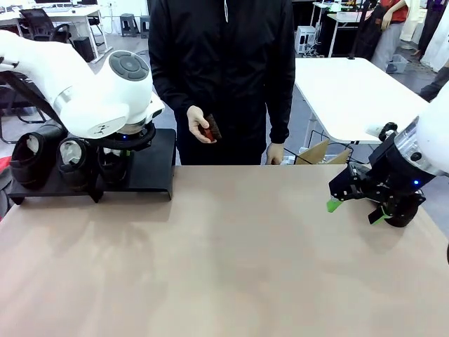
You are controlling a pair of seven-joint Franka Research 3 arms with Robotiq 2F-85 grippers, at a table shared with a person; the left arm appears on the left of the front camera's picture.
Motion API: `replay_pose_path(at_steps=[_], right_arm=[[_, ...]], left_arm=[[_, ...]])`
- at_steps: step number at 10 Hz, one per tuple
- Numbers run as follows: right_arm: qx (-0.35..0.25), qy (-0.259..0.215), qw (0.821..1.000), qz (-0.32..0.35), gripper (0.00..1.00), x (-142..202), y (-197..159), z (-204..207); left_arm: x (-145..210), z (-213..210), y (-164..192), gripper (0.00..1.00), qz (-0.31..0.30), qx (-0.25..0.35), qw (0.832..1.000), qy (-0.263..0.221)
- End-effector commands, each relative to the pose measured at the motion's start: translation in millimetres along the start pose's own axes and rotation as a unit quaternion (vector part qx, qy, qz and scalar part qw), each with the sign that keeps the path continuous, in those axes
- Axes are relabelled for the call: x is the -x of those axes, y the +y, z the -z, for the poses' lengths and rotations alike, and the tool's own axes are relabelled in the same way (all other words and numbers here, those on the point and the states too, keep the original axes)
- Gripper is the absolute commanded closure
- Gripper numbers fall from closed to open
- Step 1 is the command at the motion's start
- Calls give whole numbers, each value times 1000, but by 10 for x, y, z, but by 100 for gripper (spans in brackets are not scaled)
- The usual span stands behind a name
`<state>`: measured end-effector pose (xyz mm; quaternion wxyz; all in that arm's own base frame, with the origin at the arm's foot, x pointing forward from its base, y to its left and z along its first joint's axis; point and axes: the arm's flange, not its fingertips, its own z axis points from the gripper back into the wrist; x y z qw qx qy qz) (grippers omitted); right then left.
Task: Organize the shoes by placing them on the stand.
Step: Place the Shoe from the middle of the table onto the Shoes Stand.
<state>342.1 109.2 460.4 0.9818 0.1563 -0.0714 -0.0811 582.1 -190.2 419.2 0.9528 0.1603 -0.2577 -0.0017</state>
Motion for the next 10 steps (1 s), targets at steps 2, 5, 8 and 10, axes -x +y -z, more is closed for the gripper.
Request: replay_pose_path(at_steps=[2, 5, 8, 10], right_arm=[[-5, 2, 1000, -2, 0, 0, 5, 0], [-5, 2, 1000, -2, 0, 0, 5, 0], [-5, 2, 1000, -2, 0, 0, 5, 0], [-5, 2, 1000, -2, 0, 0, 5, 0]], left_arm=[[-34, -21, 41, 59, 8, -8, 1000, -2], [85, -282, 129, 59, -13, -24, 999, -31], [-21, -307, 114, 59, -14, -4, 1000, -22], [-21, -307, 114, 59, -14, -4, 1000, -22]])
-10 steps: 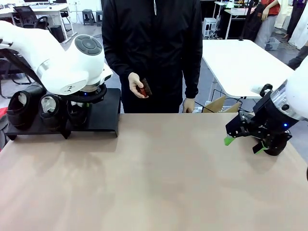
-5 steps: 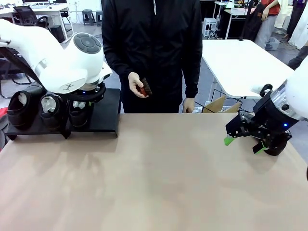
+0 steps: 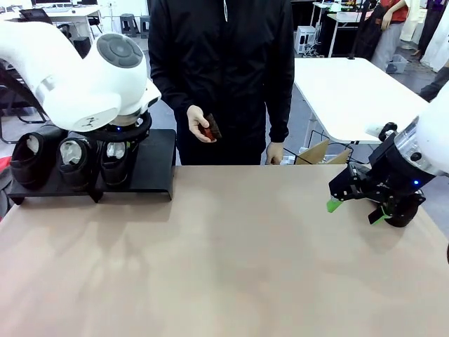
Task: Organize the shoes by placing them on the stand.
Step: Pick up one Shoe and place it in the middle of the table.
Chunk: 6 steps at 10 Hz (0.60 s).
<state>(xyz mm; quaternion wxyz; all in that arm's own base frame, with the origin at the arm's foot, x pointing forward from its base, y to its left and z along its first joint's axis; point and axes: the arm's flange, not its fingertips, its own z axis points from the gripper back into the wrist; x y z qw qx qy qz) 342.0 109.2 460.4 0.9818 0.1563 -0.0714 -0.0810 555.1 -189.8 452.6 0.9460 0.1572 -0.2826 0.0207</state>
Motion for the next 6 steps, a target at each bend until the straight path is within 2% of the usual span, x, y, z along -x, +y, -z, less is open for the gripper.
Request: replay_pose_path(at_steps=[1, 4, 6], right_arm=[[-5, 2, 1000, -2, 0, -1, 4, 0], [-5, 2, 1000, -2, 0, -1, 4, 0], [-5, 2, 1000, -2, 0, -1, 4, 0]], left_arm=[[-87, 102, -20, 59, 12, 0, 1000, 0], [-15, 160, -52, 59, 5, 0, 1000, 9], [241, -474, -442, 59, 28, 65, 997, 23]])
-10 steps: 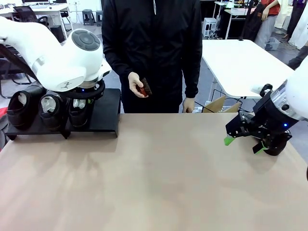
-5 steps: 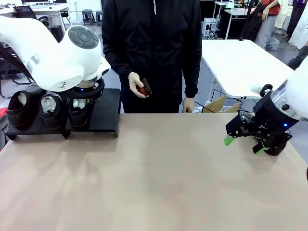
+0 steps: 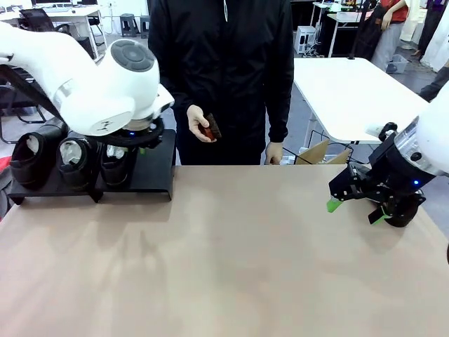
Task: Organize the shoes by placing them on the stand.
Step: Pick up one Shoe and place it in the middle of the table.
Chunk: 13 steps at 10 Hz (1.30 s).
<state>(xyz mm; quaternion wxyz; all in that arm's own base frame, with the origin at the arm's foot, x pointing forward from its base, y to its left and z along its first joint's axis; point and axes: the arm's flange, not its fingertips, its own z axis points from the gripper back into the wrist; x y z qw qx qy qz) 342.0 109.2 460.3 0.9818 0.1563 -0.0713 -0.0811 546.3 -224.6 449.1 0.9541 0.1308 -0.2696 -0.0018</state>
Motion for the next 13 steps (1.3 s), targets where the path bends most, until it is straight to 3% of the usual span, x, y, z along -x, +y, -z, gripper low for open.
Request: replay_pose_path(at_steps=[1, 2, 3, 4, 5, 6, 8, 9, 10, 11, 12, 13], right_arm=[[-5, 2, 1000, -2, 0, -1, 5, -1], [-5, 2, 1000, -2, 0, -1, 5, -1], [-5, 2, 1000, -2, 0, -1, 5, -1], [-5, 2, 1000, -2, 0, -1, 5, -1], [0, 0, 1000, 0, 0, 0, 0, 0], [30, 31, 999, -33, 0, -231, -135, -87], [85, 50, 993, -58, 0, -810, -450, -443], [111, 76, 983, -122, 0, -1051, -551, -510], [120, 92, 977, -148, 0, -1296, -666, -561], [123, 104, 978, -134, 0, -1528, -767, -606], [46, 101, 993, -40, 0, -1742, -749, -642], [118, 86, 983, -112, 0, -1274, -819, -541]], left_arm=[[379, -642, -335, 59, 55, 59, 997, -17], [538, -785, -470, 59, 80, 87, 993, -6], [667, -846, -605, 59, 92, 89, 991, 41], [756, -824, -719, 59, 118, 74, 981, 132], [829, -781, -789, 59, 141, 93, 967, 189], [848, -735, -782, 59, 130, 132, 961, 207], [747, -539, -614, 59, 50, 176, 966, 181], [1019, -659, -888, 59, 121, 136, 963, 197], [1019, -659, -888, 59, 121, 136, 963, 197], [1019, -659, -888, 59, 121, 136, 963, 197], [1019, -659, -888, 59, 121, 136, 963, 197], [1019, -659, -888, 59, 121, 136, 963, 197]])
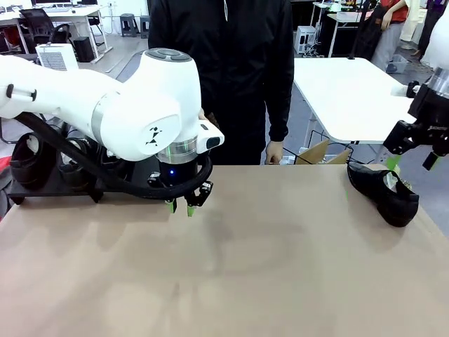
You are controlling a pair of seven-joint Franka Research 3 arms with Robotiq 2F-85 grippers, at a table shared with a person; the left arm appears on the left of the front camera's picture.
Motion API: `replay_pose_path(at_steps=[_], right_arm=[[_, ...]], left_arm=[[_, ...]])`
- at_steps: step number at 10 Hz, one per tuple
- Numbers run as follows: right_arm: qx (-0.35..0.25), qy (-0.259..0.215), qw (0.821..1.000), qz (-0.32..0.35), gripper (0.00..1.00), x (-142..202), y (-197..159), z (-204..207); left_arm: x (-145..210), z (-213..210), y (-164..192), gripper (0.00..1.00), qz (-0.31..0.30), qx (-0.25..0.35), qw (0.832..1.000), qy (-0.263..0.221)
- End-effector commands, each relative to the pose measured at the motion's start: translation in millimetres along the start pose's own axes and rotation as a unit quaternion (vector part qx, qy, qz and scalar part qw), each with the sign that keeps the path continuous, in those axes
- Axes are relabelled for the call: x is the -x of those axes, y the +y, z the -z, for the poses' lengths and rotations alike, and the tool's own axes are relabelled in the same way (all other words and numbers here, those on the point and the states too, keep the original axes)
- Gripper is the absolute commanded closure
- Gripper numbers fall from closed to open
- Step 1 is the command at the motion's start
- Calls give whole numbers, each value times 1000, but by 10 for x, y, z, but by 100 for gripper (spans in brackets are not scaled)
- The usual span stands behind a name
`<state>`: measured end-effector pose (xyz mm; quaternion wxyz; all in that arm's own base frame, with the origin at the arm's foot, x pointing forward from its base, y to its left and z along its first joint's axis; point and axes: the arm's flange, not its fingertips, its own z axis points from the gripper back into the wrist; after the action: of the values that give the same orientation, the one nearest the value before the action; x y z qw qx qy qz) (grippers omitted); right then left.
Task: Organize the shoes by placing them on the stand.
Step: Pick up one Shoe and place it in the middle of the table.
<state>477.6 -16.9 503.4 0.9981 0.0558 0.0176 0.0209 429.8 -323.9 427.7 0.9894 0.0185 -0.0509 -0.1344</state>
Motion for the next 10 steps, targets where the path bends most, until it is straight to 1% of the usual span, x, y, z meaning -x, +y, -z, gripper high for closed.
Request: replay_pose_path(at_steps=[1, 2, 3, 4, 5, 6, 7, 8, 9, 10], right_arm=[[19, -10, 1000, -15, 0, 307, 109, 59], [19, -10, 1000, -15, 0, 307, 109, 59], [4, 1, 1000, -5, 0, 70, 40, 17], [64, -28, 997, -46, 0, -97, 45, 108], [80, -26, 994, -70, 0, -342, -66, 291], [112, -14, 993, -47, 0, -575, -171, 573], [107, -8, 993, -46, 0, -751, -255, 852], [101, -11, 994, -43, 0, -877, -326, 1064], [84, -16, 995, -50, 0, -944, -366, 1181], [87, -33, 995, -46, 0, -976, -375, 1207]], left_arm=[[-3, -6, 50, 59, -6, -12, 1000, -3], [-3, -6, 50, 59, -6, -12, 1000, -3], [-3, -6, 50, 59, -6, -12, 1000, -3], [-3, -6, 50, 59, -6, -12, 1000, -3], [-3, -6, 50, 59, -6, -12, 1000, -3], [-3, -6, 50, 59, -6, -12, 1000, -3], [-3, -6, 50, 59, -6, -12, 1000, -3], [-3, -6, 50, 59, -6, -12, 1000, -3], [-3, -6, 50, 59, -6, -12, 1000, -3], [-3, -6, 50, 59, -6, -12, 1000, -3]])
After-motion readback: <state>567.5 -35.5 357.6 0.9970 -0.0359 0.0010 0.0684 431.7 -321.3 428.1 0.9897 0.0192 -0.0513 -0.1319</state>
